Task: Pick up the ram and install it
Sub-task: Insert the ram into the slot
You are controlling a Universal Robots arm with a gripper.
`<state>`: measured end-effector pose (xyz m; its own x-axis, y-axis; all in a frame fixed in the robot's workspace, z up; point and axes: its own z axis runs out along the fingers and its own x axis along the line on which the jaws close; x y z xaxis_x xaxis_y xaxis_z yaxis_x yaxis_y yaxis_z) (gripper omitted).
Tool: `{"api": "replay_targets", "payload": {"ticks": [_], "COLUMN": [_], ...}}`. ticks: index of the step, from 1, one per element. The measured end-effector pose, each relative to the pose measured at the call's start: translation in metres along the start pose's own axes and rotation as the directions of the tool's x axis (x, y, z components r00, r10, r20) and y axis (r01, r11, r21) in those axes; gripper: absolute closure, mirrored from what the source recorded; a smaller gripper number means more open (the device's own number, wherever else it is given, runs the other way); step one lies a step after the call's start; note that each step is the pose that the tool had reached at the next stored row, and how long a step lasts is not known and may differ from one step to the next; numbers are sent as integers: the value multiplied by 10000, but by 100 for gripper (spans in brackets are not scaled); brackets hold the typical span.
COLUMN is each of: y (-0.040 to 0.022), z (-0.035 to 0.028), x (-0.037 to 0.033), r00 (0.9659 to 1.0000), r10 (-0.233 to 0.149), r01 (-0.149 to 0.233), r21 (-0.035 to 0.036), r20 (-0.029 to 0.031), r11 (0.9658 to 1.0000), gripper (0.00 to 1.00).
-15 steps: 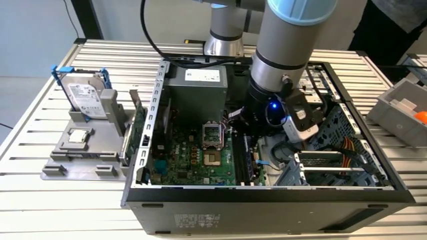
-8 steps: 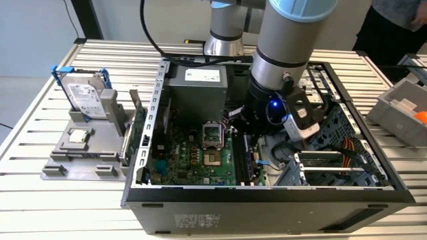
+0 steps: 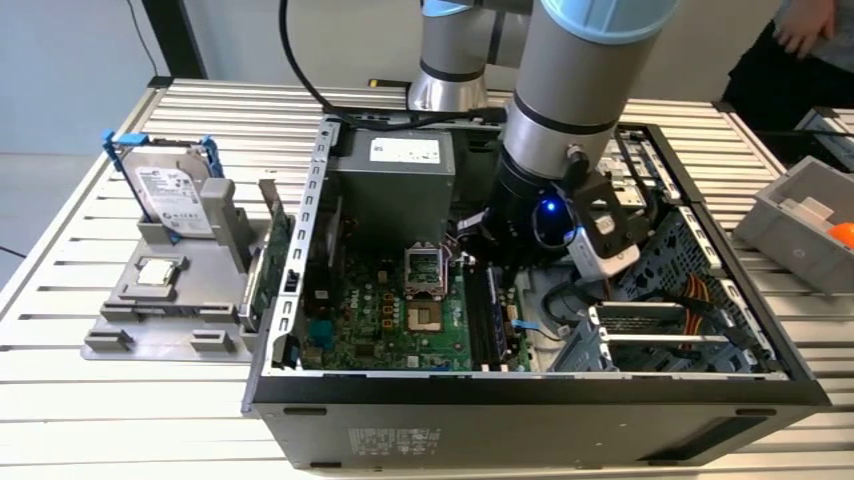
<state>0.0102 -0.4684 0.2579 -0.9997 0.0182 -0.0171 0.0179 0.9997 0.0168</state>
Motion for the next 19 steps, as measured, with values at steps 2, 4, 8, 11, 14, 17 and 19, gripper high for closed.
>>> {"api": "replay_targets", "payload": {"ticks": [2,4,8,11,14,17,19], "y": [1,0,0,0,0,0,1], "z": [-1,-1,-1,-1,-1,-1,-1], "x": [0,-2,-6,-8,-16,-24,-30], "r00": [10000,9999,9978,9940,9895,9841,9800], "r10": [-27,-143,-658,-1091,-1447,-1777,-1990], "r01": [27,143,658,1091,1447,1776,1989], "r21": [-42,-46,-54,-62,-78,-101,-117], "r20": [-1,-3,-12,-19,-28,-36,-40], "r11": [10000,9999,9978,9940,9894,9840,9799], "gripper": [100,100,100,100,100,100,100]}}
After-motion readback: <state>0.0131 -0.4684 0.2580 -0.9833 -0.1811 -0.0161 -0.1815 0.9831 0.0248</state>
